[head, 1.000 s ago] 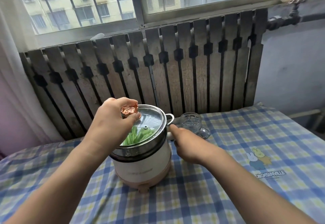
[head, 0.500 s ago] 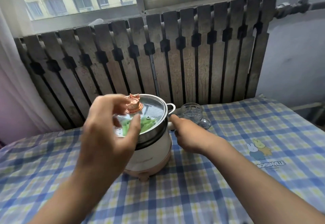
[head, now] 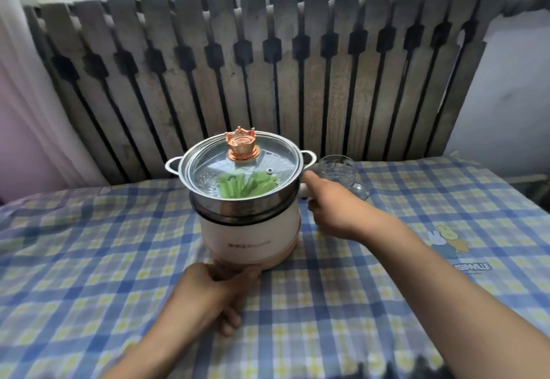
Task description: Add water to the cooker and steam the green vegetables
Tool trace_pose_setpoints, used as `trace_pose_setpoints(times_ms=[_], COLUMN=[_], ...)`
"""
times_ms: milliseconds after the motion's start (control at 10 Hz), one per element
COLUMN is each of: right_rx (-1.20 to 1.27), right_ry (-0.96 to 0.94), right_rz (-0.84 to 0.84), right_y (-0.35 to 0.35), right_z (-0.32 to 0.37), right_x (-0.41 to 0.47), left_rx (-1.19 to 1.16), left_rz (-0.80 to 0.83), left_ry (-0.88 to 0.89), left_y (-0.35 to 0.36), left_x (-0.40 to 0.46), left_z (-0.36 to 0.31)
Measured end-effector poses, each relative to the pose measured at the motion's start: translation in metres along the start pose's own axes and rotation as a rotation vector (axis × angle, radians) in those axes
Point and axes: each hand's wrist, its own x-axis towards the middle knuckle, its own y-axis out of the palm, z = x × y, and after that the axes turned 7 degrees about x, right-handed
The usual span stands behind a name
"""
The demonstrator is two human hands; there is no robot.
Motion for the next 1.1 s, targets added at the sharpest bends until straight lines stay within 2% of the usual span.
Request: trace_pose_setpoints(times_ms=[100,200,400,600,700,800,900,1000,1100], right_rx=[0.015,0.017,-0.005,-0.011,0.003,0.02,0.057,0.093,0.226], right_ry=[0.006,0.012,0.02,0.033,0.023,0.009,0.009,0.044,0.051], right_rz=[-0.007,-0.014,-0.005,0.013,0.005,-0.022,-0.025,-0.017,-0.098], right_y=[0.002,0.003,0.002,0.0,0.001,0.003,0.003,-0.003,-0.026], right_z=[0.0,0.0,0.001,0.003,0.003,0.003,-0.003,-0.006,-0.005], right_x=[0.002,0.003,0.002,0.0,-0.001,-0.006,-0.007,-0.009,-0.009], left_rx=[-0.161,-0.226,-0.28,-0.361,-0.359,-0.244,-0.028,0.056,0.103], left_rz=[0.016,0.019,-0.01,0.083,0.147,0.231,0.245,0.094,-0.096], left_ry=[-0.031,-0.061,-0.063,-0.066,-0.055,-0.057,-0.028,0.027,0.165], left_y=[0.011,0.013,0.018,0.015,0.012,-0.002,-0.034,-0.076,-0.121], left_x=[0.005,0.008,0.006,0.003,0.005,0.008,0.01,0.023,0.036], left_z=[0.003,0.004,0.0,0.005,0.006,0.003,-0.003,-0.009,-0.013])
